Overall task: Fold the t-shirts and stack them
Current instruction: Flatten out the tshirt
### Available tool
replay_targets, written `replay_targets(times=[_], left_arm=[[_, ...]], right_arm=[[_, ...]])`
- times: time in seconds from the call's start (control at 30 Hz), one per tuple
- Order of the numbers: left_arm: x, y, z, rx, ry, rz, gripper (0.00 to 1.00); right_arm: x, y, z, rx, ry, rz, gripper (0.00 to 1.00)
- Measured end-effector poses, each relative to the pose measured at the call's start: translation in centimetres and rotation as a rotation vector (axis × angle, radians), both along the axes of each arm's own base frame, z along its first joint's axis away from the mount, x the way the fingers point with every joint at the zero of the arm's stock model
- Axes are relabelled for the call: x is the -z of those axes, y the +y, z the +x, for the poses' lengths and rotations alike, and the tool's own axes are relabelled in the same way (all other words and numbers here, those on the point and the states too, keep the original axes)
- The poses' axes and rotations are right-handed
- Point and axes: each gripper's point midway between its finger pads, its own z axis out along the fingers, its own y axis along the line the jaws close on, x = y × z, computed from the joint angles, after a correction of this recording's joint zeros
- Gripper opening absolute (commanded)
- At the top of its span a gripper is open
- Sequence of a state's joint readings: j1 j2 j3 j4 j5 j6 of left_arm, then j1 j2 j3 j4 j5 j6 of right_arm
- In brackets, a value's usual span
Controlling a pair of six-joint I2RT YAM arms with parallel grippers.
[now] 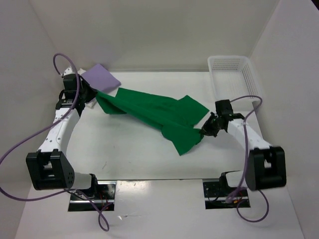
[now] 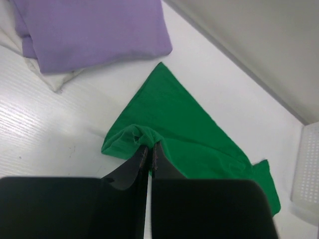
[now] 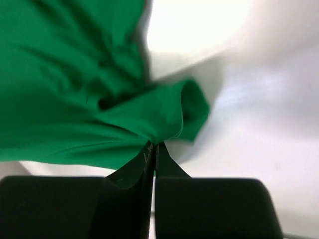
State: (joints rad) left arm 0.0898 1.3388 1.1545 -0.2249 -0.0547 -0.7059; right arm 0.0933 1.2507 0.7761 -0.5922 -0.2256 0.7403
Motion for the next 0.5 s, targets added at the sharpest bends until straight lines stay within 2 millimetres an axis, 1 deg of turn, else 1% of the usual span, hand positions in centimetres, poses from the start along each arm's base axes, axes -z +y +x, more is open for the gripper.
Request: replay_targets(times=[0.07, 0.13, 0.2, 0.27, 0.3, 0.33, 0.4, 0.43, 0.5], left_arm=[[1.5, 0.1, 0.6, -0.001, 0.034, -0.002, 0.01], [3.5, 0.2, 1.4, -0.003, 0.078, -0.005, 0.01], [5.4, 0.2, 1.9, -0.002, 0.124, -0.009, 0.01], [6.5, 0.3, 2.4, -0.001, 0.151, -0.010, 0.01], [6.9, 0.3, 2.5, 0.000, 0.158, -0.010, 0.01], [7.1, 0.3, 2.6, -0.001, 0.163, -0.010, 0.01], [7.2, 0.3, 2.8, 0.000, 0.159, -0.009, 0.01], [7.1, 0.3, 2.9, 0.000, 0.154, -0.008, 0.01], [7.0, 0.4, 3.0, 0.002, 0.143, -0.003, 0.01]], right_arm=[[1.6, -0.3, 2.0, 0.007, 0.041, -0.021, 0.00], [3.1, -0.9, 5.3, 0.018, 0.055, -0.044, 0.00], [4.2, -1.5, 8.4, 0.028, 0.050, -0.061, 0.00], [4.7, -1.6, 10.6, 0.026, 0.033, -0.074, 0.07], [4.8, -1.7, 11.3, 0.026, 0.028, -0.081, 0.12], [4.8, -1.8, 11.7, 0.030, 0.024, -0.089, 0.24], [4.6, -1.9, 12.2, 0.030, 0.018, -0.105, 0.33], [4.5, -2.0, 12.4, 0.029, 0.014, -0.112, 0.41], [4.2, -2.2, 12.7, 0.029, -0.002, -0.128, 0.46]])
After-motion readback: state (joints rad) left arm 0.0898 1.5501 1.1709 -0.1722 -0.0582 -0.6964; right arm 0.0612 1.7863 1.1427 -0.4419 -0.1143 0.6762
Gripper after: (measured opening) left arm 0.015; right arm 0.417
